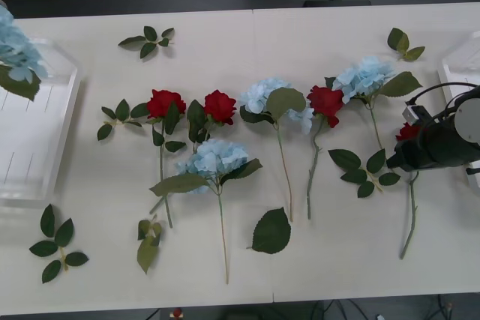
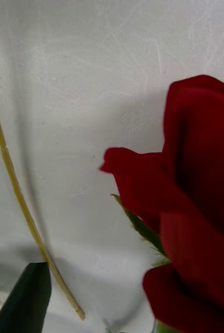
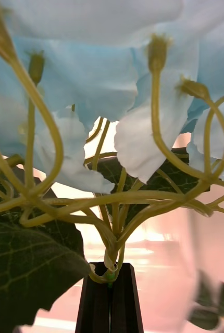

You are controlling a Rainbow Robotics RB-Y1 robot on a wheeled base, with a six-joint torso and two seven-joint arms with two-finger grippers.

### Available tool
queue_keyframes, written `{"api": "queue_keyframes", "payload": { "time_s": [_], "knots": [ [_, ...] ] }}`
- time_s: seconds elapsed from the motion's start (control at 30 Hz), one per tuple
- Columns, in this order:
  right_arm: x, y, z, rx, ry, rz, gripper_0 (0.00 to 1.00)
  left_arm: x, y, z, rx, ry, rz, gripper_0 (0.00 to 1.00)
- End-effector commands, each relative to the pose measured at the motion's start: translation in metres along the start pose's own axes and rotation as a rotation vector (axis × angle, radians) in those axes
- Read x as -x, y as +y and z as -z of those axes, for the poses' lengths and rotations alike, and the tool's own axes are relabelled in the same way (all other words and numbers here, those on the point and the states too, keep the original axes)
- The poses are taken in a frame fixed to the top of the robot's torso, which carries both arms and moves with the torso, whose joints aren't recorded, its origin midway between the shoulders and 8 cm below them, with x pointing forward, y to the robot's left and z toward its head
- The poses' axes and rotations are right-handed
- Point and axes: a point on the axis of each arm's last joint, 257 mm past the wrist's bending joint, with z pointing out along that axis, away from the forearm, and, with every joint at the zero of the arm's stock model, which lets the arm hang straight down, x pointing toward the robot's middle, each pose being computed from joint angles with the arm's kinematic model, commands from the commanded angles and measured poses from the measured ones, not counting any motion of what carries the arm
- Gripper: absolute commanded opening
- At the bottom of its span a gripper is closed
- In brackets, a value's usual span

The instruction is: Place the red flowers into the right box and the blue flowers into the left box. If a person shows an open palm, hand one flower to the person first, then continue sorting.

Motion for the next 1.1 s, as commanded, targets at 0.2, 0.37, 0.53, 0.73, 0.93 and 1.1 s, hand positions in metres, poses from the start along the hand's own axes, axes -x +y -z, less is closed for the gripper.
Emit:
{"api": "queue_keyframes", "payload": {
  "time_s": [0.2,0.37,0.53,0.73,0.93,1.1],
  "knots": [
    [-0.003,0.017,-0.013,0.02,-0.002,-0.043,0.12,0.012,0.112,-0.054,0.171,0.027,-0.072,0.0],
    [-0.002,0.017,-0.012,0.02,-0.003,-0.044,0.0,0.001,0.118,-0.069,0.198,0.051,-0.084,0.0],
    [0.005,0.021,-0.008,0.039,-0.014,-0.049,0.0,-0.001,0.127,-0.069,0.229,0.059,-0.081,0.26],
    [0.028,0.028,0.03,0.109,-0.004,-0.069,0.0,0.0,0.116,-0.072,0.189,0.051,-0.072,0.7],
    [0.072,0.026,0.095,0.118,-0.065,-0.022,0.0,0.007,0.078,-0.067,0.014,-0.007,-0.008,1.0],
    [0.113,-0.003,0.148,0.026,-0.147,0.014,0.0,0.014,0.027,-0.03,-0.138,-0.043,-0.018,1.0]
  ]
}}
